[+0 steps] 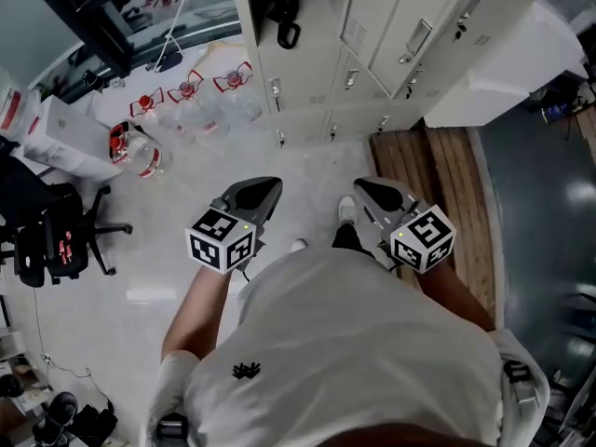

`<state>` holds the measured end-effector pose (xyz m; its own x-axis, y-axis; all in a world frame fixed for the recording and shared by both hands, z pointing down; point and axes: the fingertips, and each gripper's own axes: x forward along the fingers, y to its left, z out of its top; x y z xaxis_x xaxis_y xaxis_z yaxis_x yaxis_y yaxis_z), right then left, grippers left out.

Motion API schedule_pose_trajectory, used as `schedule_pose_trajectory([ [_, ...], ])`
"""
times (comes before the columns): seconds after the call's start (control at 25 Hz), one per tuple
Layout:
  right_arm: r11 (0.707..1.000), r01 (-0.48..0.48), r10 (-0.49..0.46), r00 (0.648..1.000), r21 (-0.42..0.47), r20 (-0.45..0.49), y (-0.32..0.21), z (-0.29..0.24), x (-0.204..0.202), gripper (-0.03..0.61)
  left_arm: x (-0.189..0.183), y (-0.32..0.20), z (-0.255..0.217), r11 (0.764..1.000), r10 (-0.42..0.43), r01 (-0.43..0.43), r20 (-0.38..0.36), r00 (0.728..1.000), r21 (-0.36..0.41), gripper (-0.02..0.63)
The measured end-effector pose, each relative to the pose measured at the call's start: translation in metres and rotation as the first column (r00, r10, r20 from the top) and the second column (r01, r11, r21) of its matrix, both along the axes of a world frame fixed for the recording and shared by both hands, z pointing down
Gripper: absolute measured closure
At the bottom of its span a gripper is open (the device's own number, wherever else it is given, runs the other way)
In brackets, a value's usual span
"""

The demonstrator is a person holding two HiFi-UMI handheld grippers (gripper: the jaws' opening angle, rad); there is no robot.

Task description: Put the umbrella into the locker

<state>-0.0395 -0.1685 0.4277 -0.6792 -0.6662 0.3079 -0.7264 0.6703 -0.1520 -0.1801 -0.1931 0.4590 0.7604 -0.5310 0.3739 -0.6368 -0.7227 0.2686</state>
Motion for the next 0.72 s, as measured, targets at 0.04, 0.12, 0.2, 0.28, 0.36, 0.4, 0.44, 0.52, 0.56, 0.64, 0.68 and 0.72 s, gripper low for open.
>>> schedule_pose_trajectory([
  [0.04,1.0,-0.004,0.004,1.0,0.0,-0.002,0.002,0.0,0.001,0.578,0.0,0.003,0.001,1.0,0.004,-0.004,-0.006,1.0,-0.006,0.558],
  [0.12,1.0,-0.012,0.012,1.0,0.0,-0.005,0.006,0.001,0.002,0.578,0.002,0.009,0.003,1.0,0.014,-0.014,-0.008,1.0,-0.01,0.558],
  [0.2,1.0,-0.02,0.02,1.0,-0.002,-0.007,0.01,0.002,0.003,0.578,0.006,0.013,0.004,1.0,0.029,-0.029,0.003,1.0,-0.003,0.558],
  [0.28,1.0,-0.022,0.022,1.0,0.0,-0.015,0.014,0.002,0.003,0.578,0.009,0.017,0.003,0.999,0.044,-0.044,0.001,0.999,-0.002,0.558],
  [0.36,1.0,-0.018,0.018,1.0,0.009,-0.026,0.016,-0.001,0.001,0.578,0.012,0.019,0.001,0.999,0.054,-0.054,-0.009,0.998,-0.004,0.558],
  [0.4,1.0,-0.016,0.016,0.999,0.015,-0.03,0.016,-0.002,0.0,0.578,0.013,0.019,0.0,0.998,0.059,-0.059,-0.011,0.998,-0.004,0.558],
  [0.44,1.0,-0.016,0.016,0.999,0.02,-0.032,0.015,-0.003,0.0,0.578,0.014,0.019,0.0,0.998,0.064,-0.064,-0.011,0.998,-0.003,0.558],
  [0.52,1.0,-0.017,0.018,0.999,0.025,-0.036,0.016,-0.005,-0.001,0.578,0.014,0.021,-0.001,0.997,0.071,-0.071,-0.012,0.997,-0.002,0.558],
  [0.56,1.0,-0.018,0.019,0.999,0.026,-0.038,0.016,-0.005,-0.001,0.578,0.014,0.021,-0.001,0.997,0.072,-0.072,-0.014,0.997,-0.003,0.558],
  [0.64,0.999,-0.018,0.019,0.999,0.027,-0.04,0.016,-0.005,-0.002,0.578,0.012,0.023,0.0,0.998,0.07,-0.07,-0.015,0.997,-0.005,0.558],
  [0.68,0.999,-0.017,0.018,0.999,0.027,-0.04,0.016,-0.004,-0.002,0.578,0.01,0.023,0.001,0.998,0.066,-0.066,-0.014,0.998,-0.006,0.558],
  [0.72,0.999,-0.016,0.017,0.999,0.028,-0.04,0.015,-0.004,-0.003,0.578,0.008,0.023,0.002,0.998,0.062,-0.063,-0.013,0.998,-0.007,0.558],
])
